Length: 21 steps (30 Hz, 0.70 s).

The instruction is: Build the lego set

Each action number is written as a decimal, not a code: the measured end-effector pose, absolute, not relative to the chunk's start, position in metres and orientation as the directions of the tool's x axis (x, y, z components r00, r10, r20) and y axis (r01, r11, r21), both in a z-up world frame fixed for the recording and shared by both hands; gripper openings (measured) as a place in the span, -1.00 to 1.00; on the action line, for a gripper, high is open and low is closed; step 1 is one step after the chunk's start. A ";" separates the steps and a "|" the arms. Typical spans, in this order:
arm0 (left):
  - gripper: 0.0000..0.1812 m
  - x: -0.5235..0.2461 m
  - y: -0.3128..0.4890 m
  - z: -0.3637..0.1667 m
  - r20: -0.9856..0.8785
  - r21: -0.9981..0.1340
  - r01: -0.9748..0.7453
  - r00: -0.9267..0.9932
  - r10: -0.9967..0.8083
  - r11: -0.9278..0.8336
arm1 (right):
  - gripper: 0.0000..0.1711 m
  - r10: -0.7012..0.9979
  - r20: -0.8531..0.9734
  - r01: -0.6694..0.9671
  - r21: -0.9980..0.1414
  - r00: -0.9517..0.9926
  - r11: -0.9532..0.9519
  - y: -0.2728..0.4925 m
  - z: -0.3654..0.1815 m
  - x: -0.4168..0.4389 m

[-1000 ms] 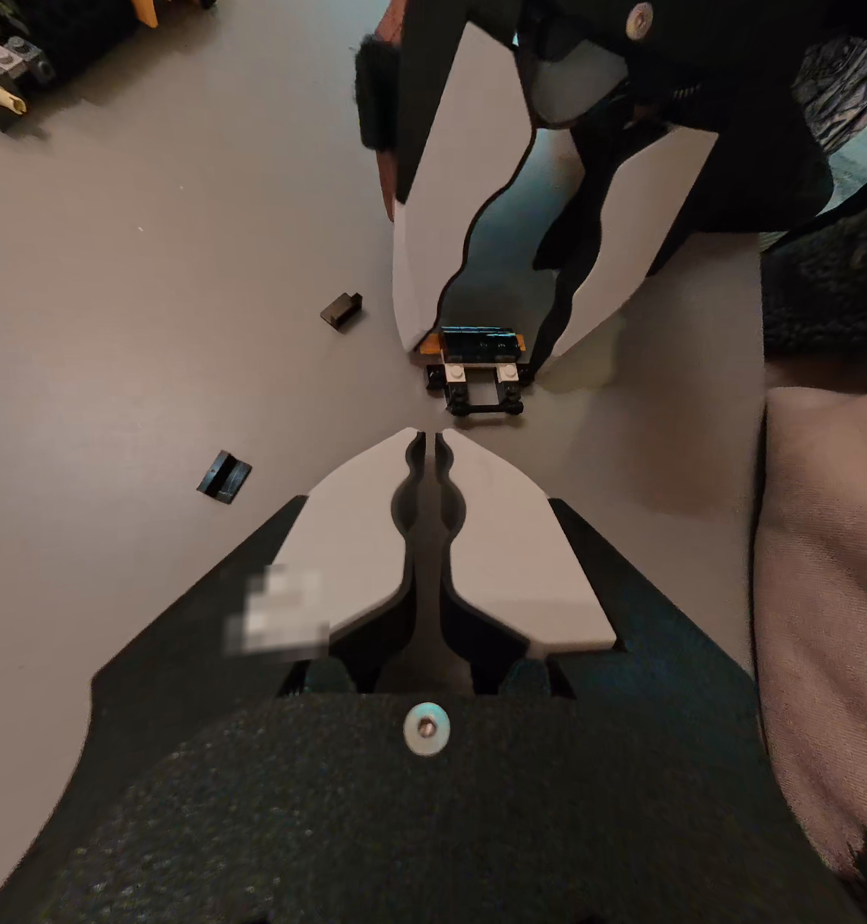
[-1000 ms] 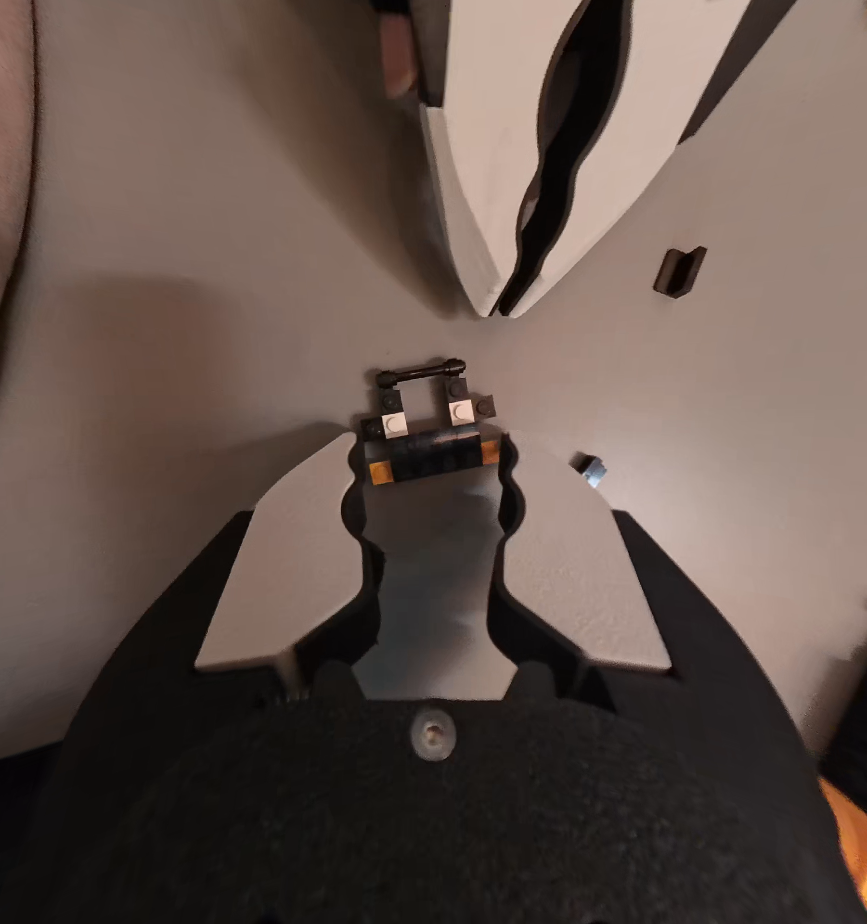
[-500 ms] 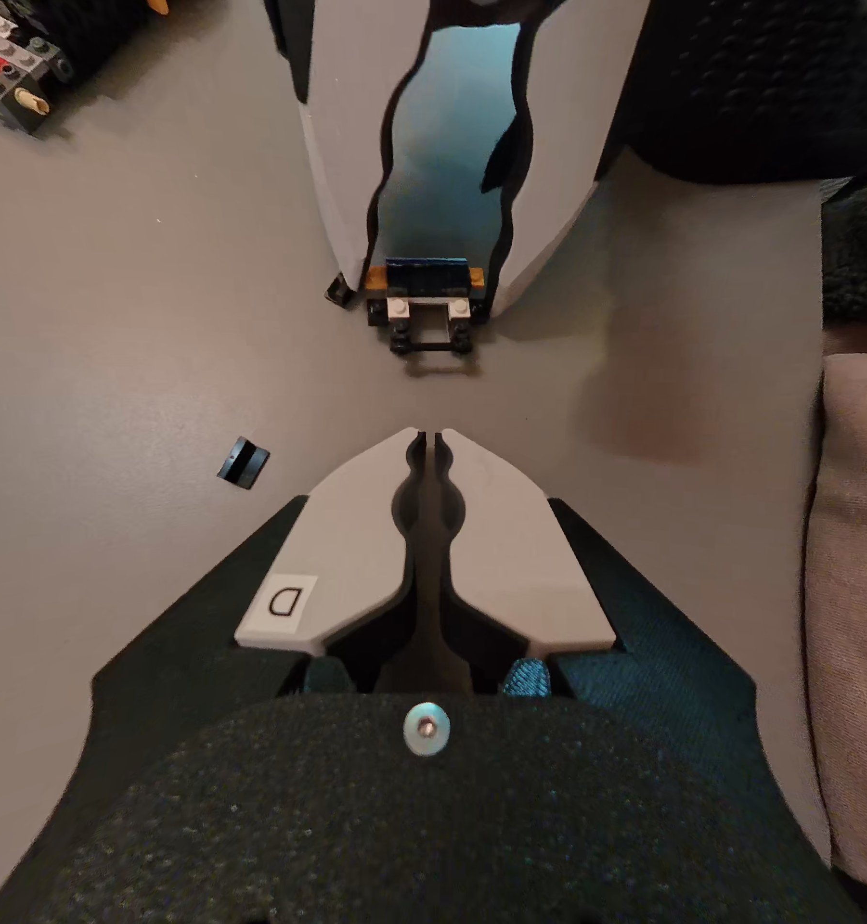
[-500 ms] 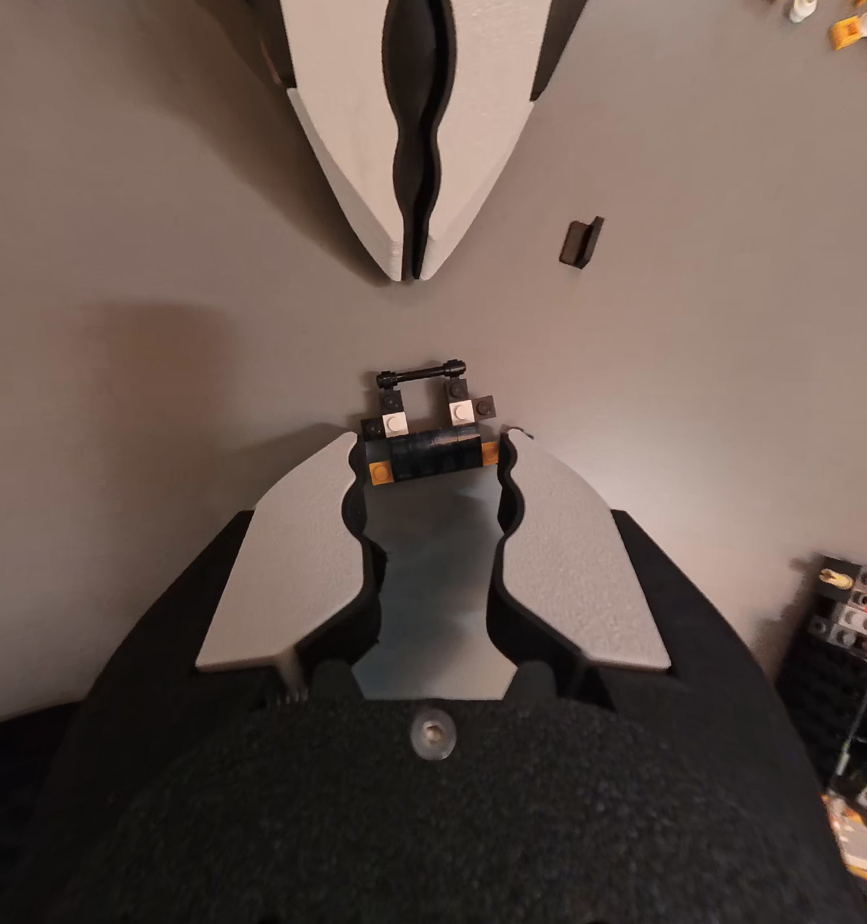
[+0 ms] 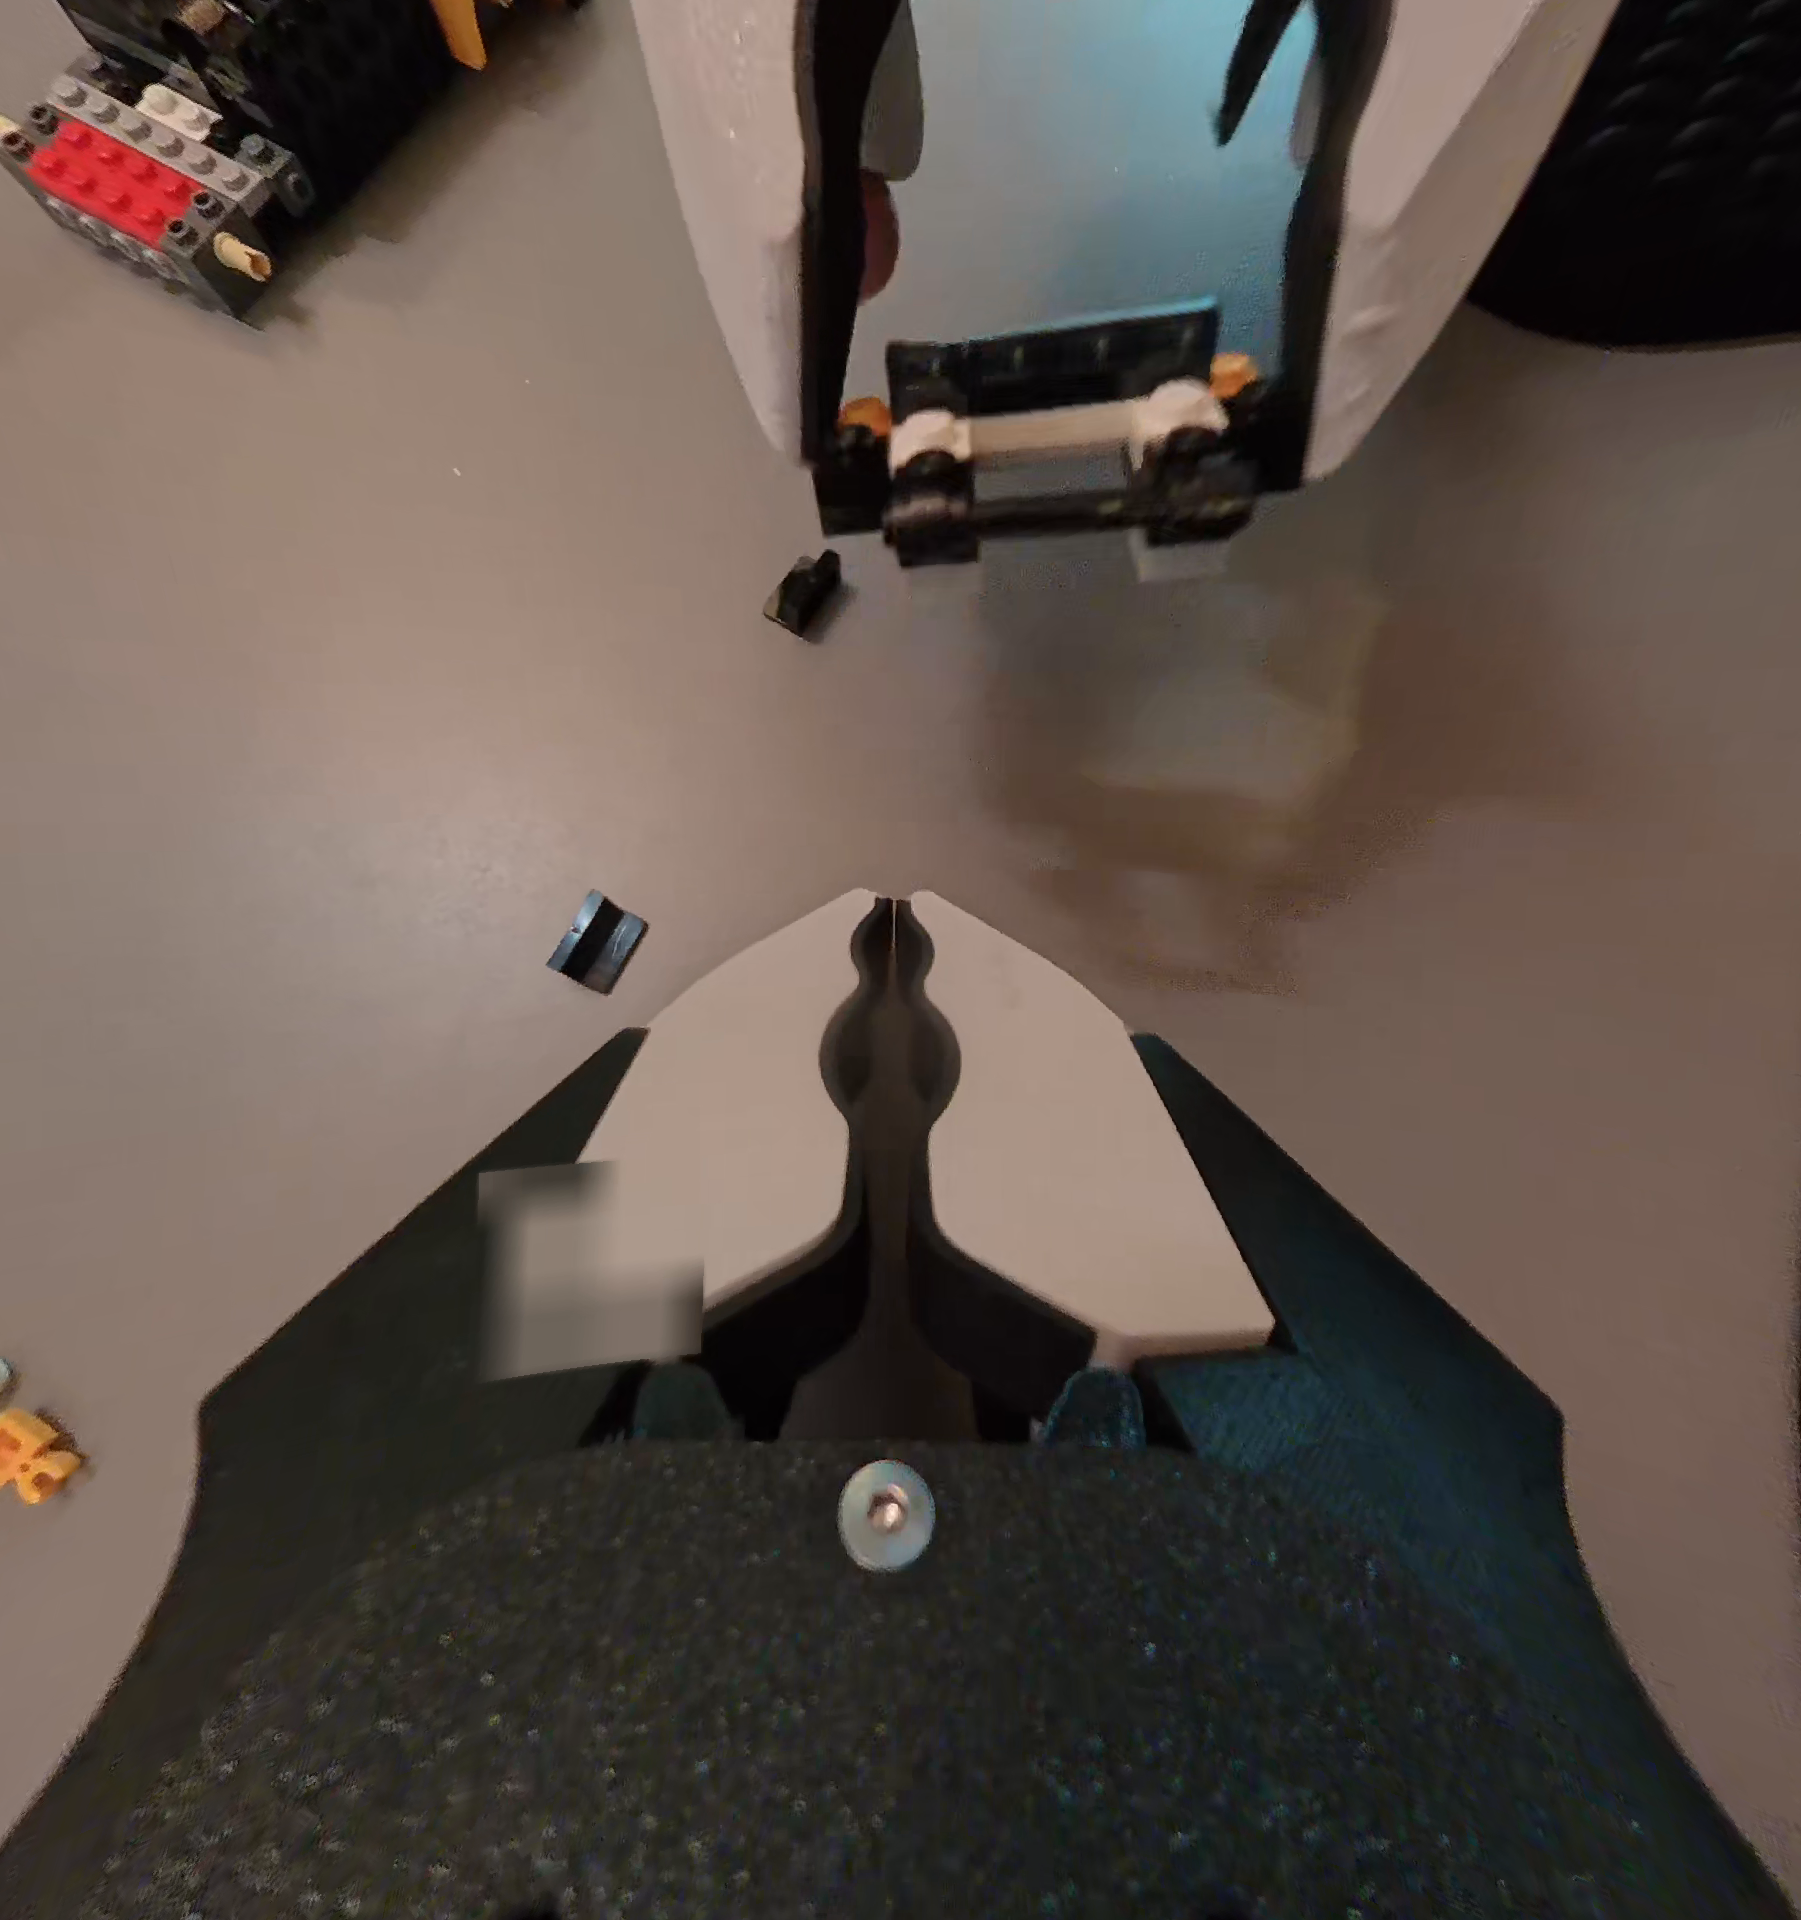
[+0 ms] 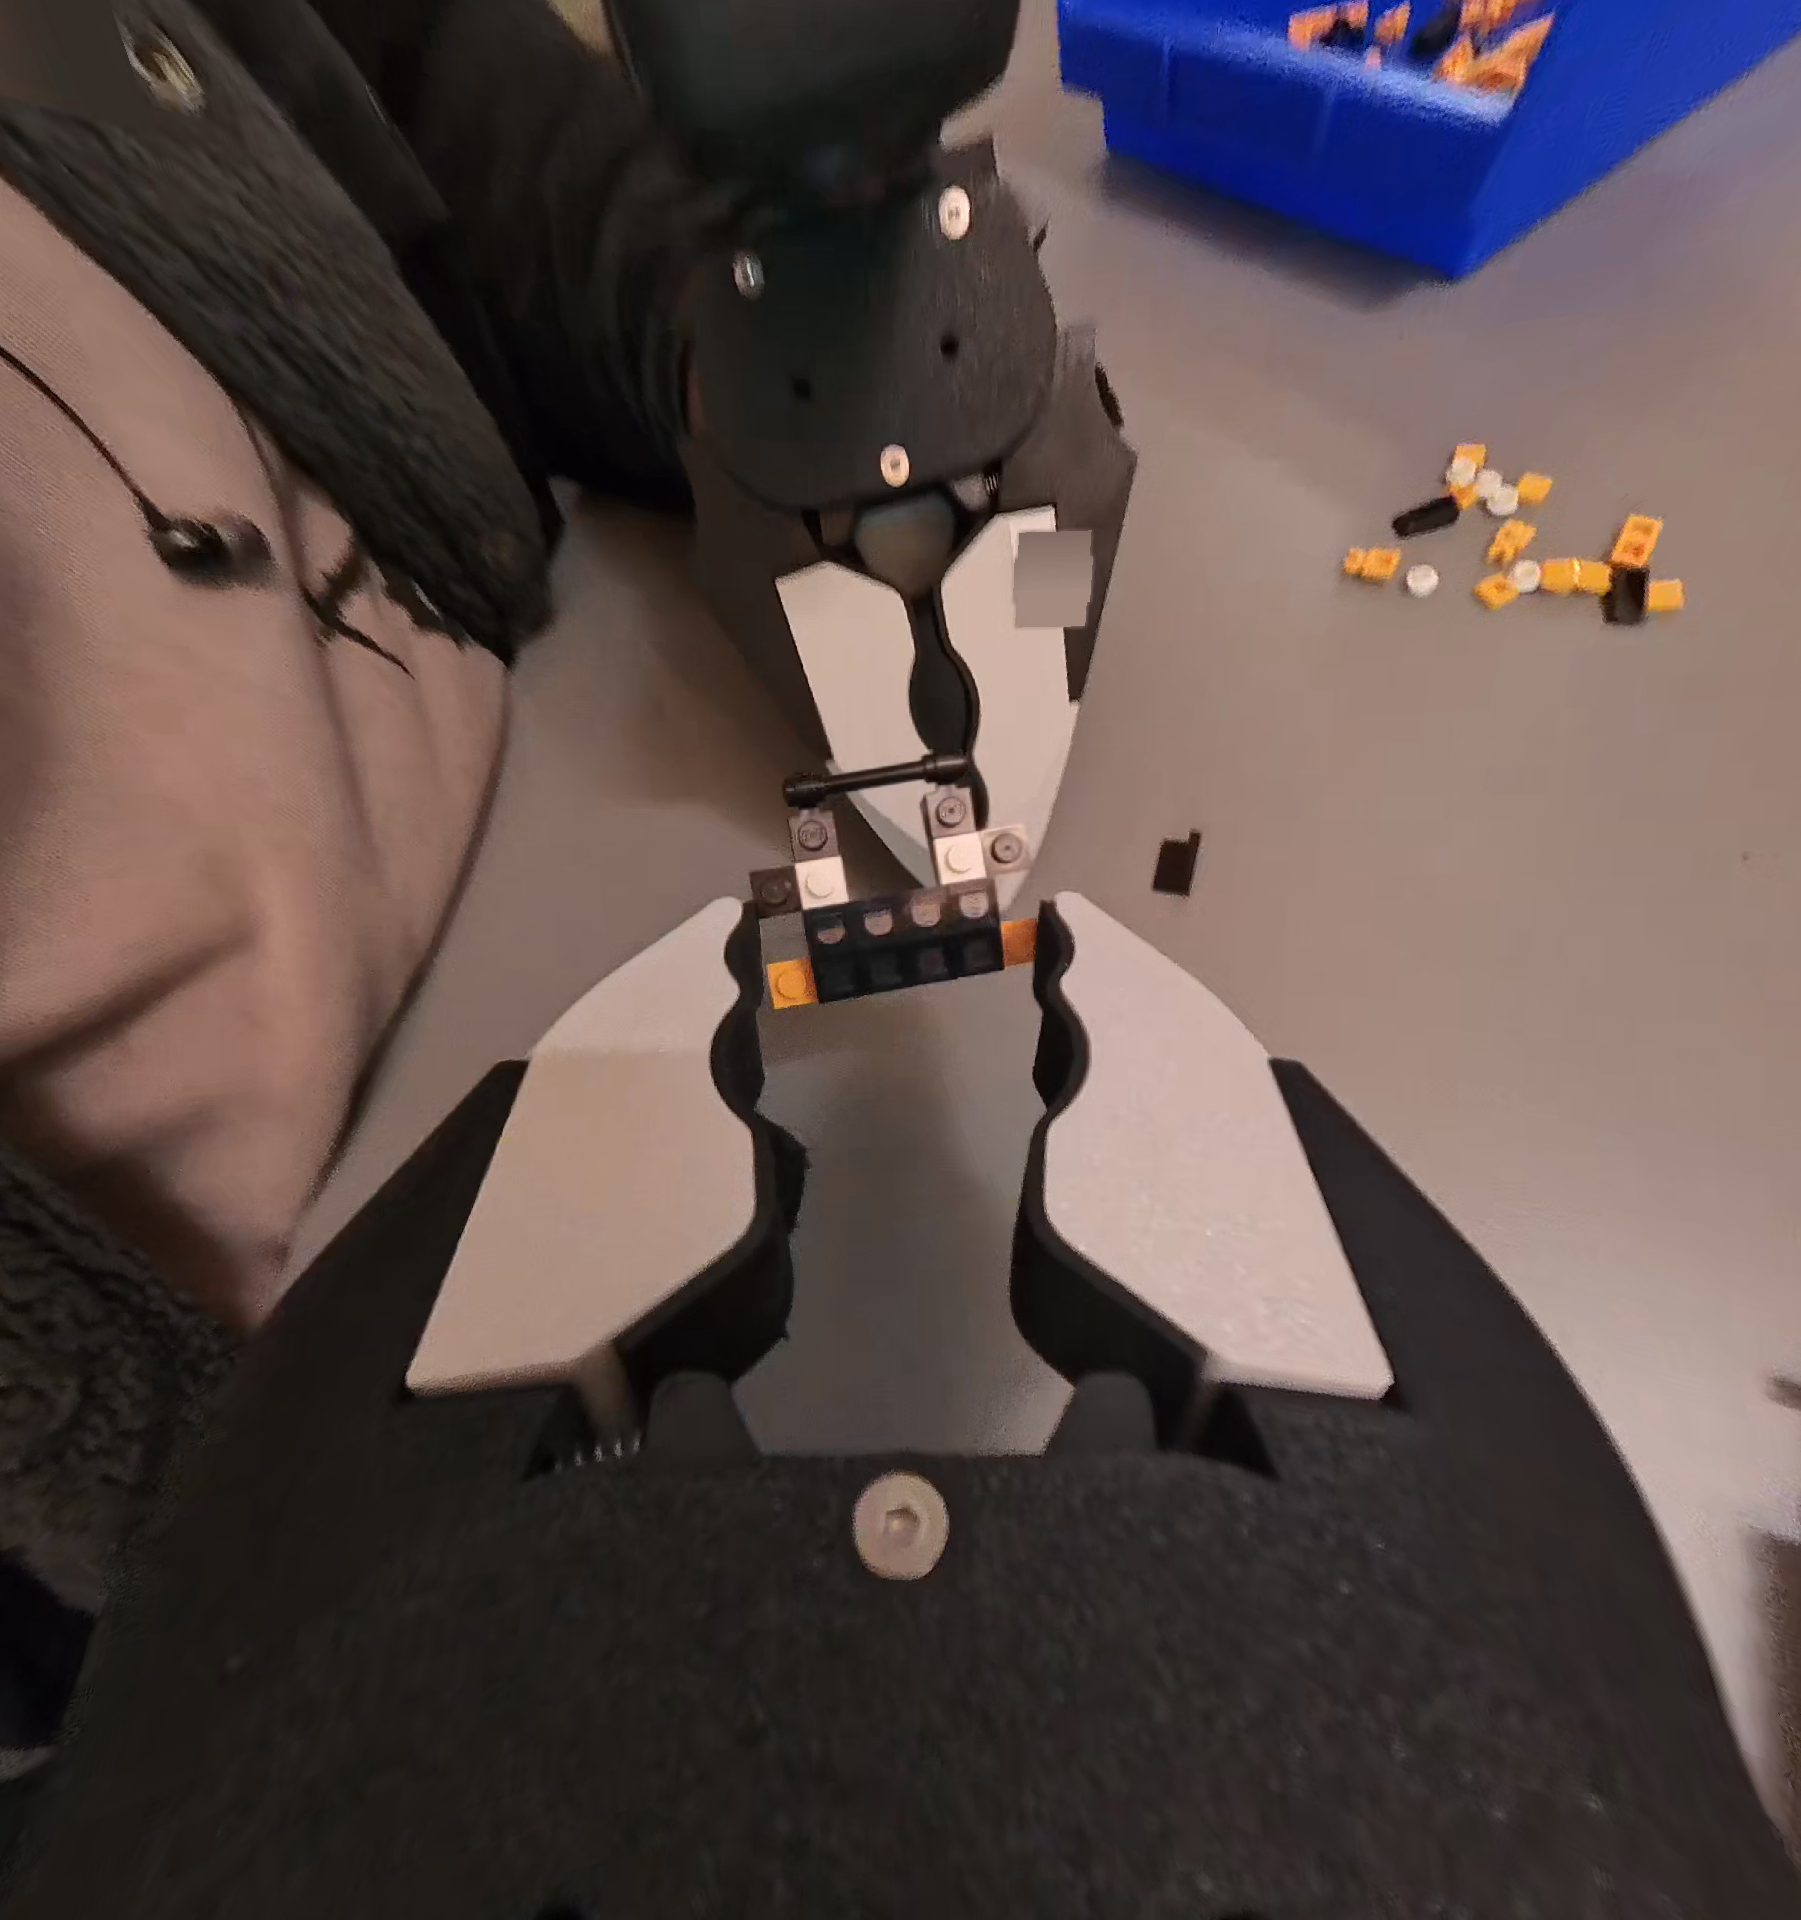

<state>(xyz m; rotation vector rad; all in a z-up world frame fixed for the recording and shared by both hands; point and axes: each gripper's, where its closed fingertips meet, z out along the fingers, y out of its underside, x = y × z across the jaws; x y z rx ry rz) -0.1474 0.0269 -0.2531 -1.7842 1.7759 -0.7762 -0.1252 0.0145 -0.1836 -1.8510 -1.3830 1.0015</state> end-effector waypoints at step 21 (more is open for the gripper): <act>-1.00 -0.157 0.056 -0.256 -0.099 -0.652 -0.757 0.127 -0.987 -0.032 | -0.41 0.872 -0.331 0.309 -0.839 0.361 -0.447 0.050 -0.164 -0.137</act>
